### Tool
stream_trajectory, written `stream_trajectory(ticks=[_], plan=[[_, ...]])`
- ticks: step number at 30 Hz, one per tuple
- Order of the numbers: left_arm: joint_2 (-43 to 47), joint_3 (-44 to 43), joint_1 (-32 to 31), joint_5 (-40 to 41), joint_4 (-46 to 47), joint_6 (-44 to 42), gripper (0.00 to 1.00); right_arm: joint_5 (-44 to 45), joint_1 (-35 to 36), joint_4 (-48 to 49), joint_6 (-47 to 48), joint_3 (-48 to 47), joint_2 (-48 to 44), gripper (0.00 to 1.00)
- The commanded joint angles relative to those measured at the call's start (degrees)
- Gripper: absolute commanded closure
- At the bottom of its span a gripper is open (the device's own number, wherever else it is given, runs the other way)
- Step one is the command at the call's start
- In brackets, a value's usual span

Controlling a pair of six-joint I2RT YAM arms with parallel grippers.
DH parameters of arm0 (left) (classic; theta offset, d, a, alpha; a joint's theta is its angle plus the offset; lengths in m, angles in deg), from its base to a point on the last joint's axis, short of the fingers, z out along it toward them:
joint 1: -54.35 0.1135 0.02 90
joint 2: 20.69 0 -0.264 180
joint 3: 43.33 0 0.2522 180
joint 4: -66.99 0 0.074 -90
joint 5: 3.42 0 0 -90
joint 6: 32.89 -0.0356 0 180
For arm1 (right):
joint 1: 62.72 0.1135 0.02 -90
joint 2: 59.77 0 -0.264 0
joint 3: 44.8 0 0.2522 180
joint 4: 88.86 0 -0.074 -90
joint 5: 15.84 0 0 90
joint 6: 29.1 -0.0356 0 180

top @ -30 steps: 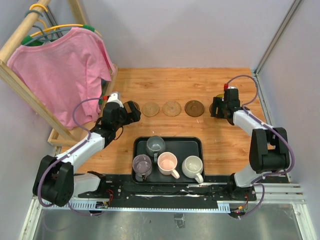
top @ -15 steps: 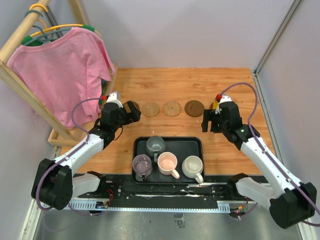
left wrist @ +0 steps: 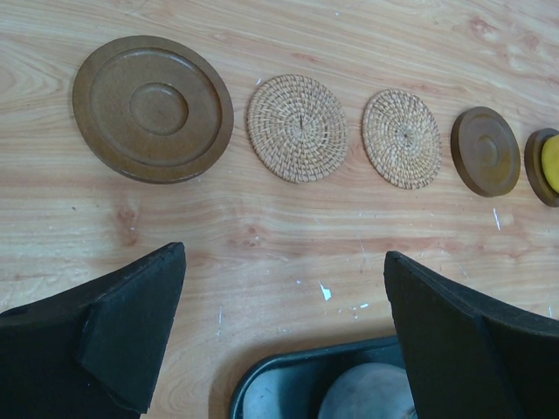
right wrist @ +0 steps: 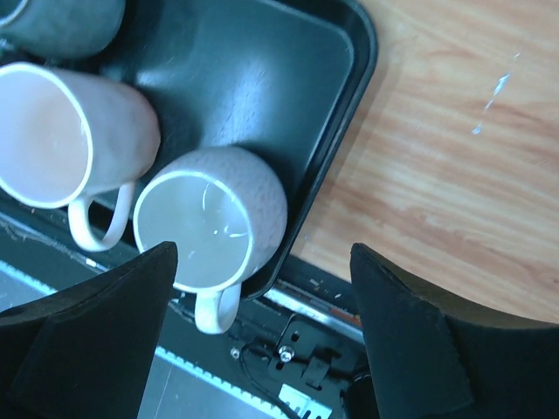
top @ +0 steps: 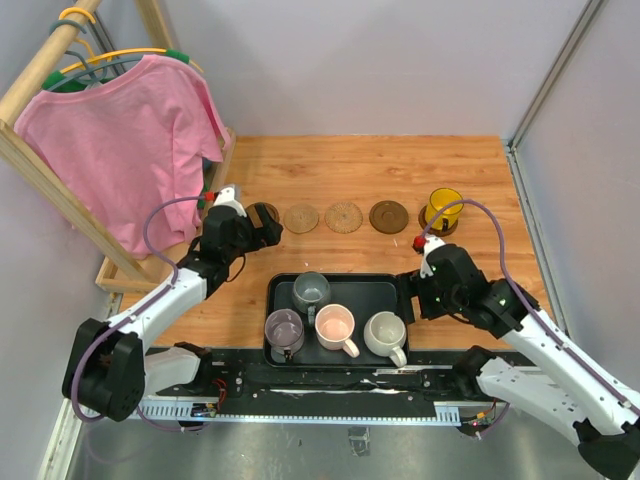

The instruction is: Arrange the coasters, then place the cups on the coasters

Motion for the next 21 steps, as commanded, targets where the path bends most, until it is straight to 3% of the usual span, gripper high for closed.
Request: stream_trajectory(ticks=[1,8,14,21], plan=[[2.0,-0.3,0.3,-0.1,-1.2,-0.1,0.00,-1.2,5.4,-5.6,-6.7,1.3,-2.5,0.17],[3.0,0.9,0.3,0.4,-2.0,-0.1,0.00,4.8,19.5,-4.8,-18.2,5.6,-4.0,0.13],[3.6,1.5,0.3,-0.8,-1.6,0.9,0.00,11.8,31.1,-4.7,-24.3,6.8,1.4,0.12],[4.7,2.7,0.3,-1.5,-0.9,1.9,0.00,14.3,34.9,-4.6,-27.8,7.3,6.2,0.15]])
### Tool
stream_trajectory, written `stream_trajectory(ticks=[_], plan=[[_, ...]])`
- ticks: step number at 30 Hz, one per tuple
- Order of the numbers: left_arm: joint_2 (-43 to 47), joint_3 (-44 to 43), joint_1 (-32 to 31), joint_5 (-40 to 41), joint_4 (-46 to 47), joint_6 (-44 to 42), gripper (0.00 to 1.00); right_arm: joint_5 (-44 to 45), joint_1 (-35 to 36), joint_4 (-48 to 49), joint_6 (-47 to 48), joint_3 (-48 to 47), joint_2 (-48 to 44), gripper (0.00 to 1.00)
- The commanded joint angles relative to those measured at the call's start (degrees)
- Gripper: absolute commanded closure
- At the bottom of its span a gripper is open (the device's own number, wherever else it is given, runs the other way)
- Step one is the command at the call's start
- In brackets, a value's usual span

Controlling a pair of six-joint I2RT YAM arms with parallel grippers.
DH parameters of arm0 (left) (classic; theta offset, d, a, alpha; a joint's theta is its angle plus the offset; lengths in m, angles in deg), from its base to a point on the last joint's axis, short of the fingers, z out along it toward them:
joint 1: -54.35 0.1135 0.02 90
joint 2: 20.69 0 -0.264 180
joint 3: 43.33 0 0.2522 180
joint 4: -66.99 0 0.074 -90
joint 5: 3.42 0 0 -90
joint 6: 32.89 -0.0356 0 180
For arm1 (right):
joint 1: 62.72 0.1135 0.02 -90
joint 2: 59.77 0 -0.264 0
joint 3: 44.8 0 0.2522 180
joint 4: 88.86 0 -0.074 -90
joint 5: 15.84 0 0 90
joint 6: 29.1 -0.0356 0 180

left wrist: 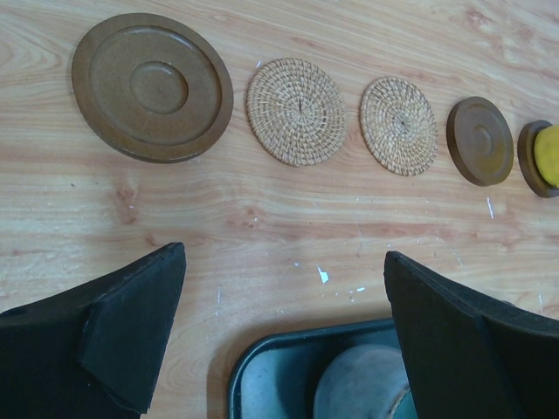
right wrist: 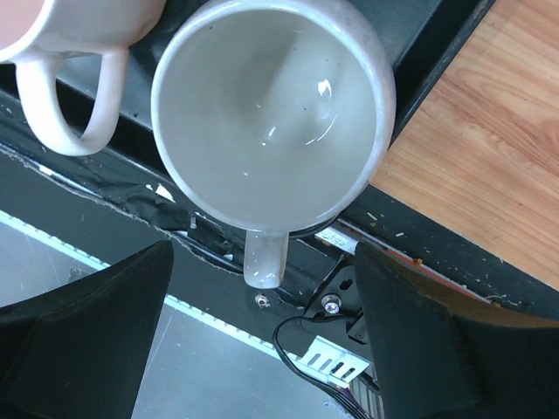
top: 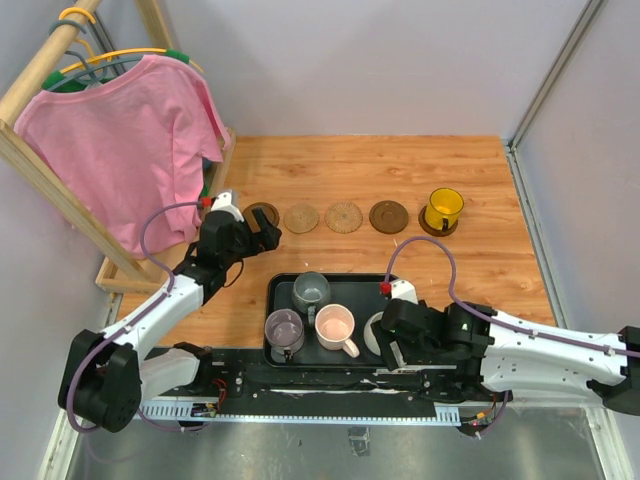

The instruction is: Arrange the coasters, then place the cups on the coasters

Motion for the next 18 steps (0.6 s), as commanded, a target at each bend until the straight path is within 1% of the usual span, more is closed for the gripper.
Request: stream_trajectory(ticks=[1,3,9,15,18], plan=[[1.4,1.1,0.3,-1.0,1.3,0.7,0.00,3.8,1.5,-0.8,-4.6,1.0,1.9,0.16],[1.2,1.3,0.3,-1.1,1.3,0.7,0.00,3.9,1.8,-0.2,-5.4,1.4,3.2,0.19],[0.9,1.6,0.3,-1.5,1.9,0.8,0.00,3.9,2.5,1.4,-7.3,2.7,5.6,0.33],[1.0,2.1,0.3,-1.4,2.3,1.0,0.00,4.1,3.3,3.6,-8.6,4.4,5.7,0.40],[1.3,2.3,0.3,-1.3,2.1,1.0,0.00,3.8,3.5,4.4,-9.0,4.9,6.2,0.47]])
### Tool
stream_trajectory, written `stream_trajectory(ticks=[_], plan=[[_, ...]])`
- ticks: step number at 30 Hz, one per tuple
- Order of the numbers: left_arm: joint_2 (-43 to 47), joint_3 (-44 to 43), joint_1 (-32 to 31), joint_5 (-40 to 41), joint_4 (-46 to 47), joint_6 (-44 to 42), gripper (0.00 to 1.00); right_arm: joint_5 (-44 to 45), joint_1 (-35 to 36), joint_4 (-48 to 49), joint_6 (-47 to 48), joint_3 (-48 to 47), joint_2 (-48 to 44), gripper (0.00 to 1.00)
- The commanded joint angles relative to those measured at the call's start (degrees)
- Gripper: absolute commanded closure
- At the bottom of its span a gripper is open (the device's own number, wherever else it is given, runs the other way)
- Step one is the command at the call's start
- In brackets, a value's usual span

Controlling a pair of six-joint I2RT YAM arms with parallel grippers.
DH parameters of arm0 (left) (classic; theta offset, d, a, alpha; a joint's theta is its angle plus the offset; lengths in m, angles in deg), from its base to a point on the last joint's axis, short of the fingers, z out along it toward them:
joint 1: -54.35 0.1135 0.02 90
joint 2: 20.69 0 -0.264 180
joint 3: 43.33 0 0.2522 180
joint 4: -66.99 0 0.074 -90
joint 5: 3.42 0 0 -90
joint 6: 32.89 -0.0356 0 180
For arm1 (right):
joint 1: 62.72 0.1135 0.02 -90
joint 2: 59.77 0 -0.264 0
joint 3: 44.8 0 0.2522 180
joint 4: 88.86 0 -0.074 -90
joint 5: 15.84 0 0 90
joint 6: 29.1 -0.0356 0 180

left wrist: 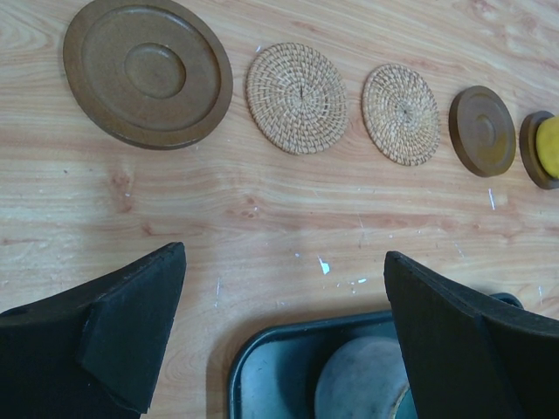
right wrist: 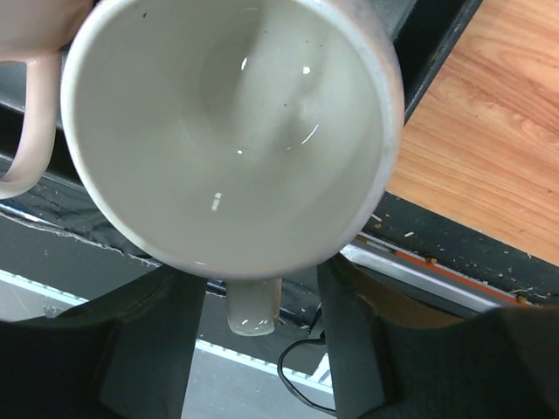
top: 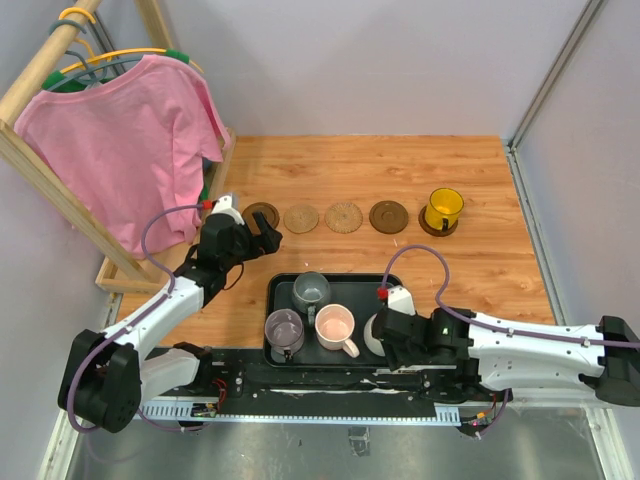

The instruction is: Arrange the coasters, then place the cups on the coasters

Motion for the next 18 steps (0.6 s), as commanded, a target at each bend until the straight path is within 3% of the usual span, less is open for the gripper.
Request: stream_trajectory(ticks=[1,8,18], plan=[[0.9,0.9,0.3,-0.2,1.6,0.2,0.00,1.4,1.6,1.3,-2.2,1.0,0.6,0.49],[1.8,1.4,0.3,-0.1,1.7,0.2,0.00,1.6,2.2,1.9,-2.7,1.1,2.2,0.59],[2.5,1.9,0.3,0.1,1.7,0.5,0.00,1.9,2.4,0.3,-3.9,0.9,2.6,0.99]])
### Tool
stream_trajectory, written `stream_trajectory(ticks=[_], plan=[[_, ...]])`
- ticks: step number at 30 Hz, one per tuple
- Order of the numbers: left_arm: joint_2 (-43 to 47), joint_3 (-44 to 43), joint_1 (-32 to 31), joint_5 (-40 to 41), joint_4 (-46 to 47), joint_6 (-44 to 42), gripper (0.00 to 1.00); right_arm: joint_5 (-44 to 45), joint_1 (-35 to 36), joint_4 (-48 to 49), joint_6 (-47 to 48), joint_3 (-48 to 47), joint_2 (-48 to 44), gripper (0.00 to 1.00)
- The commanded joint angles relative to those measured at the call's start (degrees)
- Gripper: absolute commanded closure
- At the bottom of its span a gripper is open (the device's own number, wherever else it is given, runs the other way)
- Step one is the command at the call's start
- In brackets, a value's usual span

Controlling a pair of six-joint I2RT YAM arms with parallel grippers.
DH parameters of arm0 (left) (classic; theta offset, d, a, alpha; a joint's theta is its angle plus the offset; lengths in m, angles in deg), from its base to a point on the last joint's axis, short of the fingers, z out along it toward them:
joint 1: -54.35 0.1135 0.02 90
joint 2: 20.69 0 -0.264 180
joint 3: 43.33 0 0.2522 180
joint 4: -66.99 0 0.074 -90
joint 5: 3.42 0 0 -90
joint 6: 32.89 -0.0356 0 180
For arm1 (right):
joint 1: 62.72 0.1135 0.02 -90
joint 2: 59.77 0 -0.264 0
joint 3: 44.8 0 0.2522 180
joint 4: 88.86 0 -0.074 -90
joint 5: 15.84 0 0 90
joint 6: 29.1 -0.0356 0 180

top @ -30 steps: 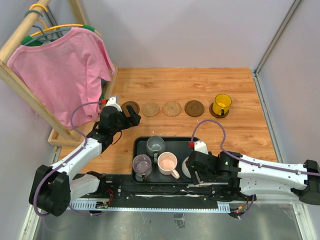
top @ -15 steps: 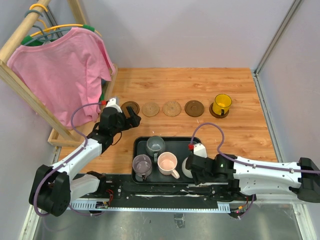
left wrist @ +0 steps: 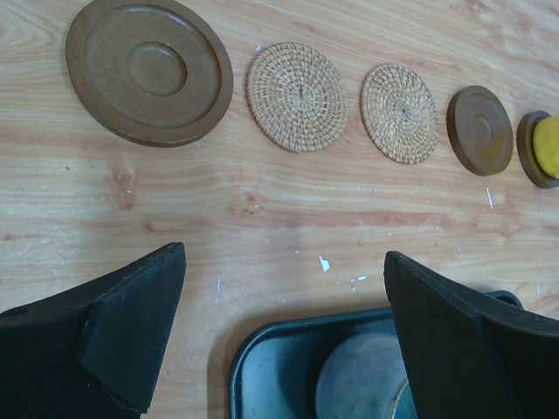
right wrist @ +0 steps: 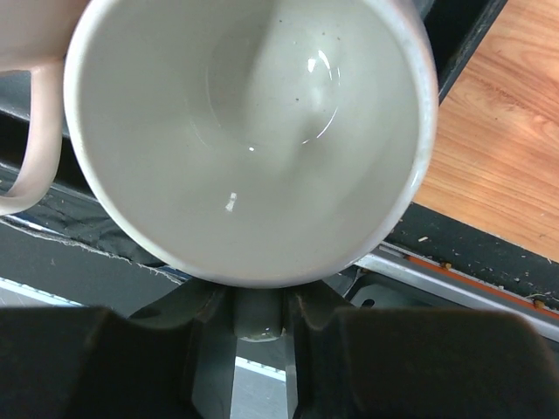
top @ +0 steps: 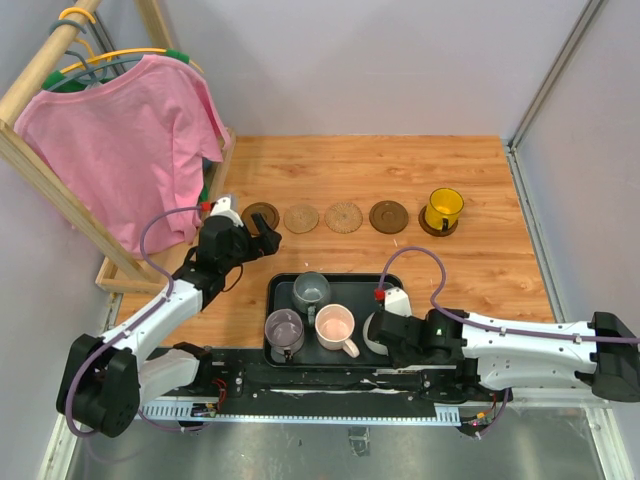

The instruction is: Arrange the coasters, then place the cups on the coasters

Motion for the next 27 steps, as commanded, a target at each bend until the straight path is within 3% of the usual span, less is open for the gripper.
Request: stream_trajectory(ticks=[1,18,27], plan=[[1.2,1.0,0.3,0.1,1.6,0.5,0.00,1.9,1.0,-2.4,-2.0,0.4,0.1,0.99],[1.1,-0.3,0.3,0.4,1.8,-0.1,0.00,22.7,4.1,-12.8,-2.4,-12.5,0.1,0.99],[0.4,-0.3,0.3,1.4,2.8,-0.6,0.00,34.7,0.9,-11.5,0.1,-14.6,-4.1,0.99]])
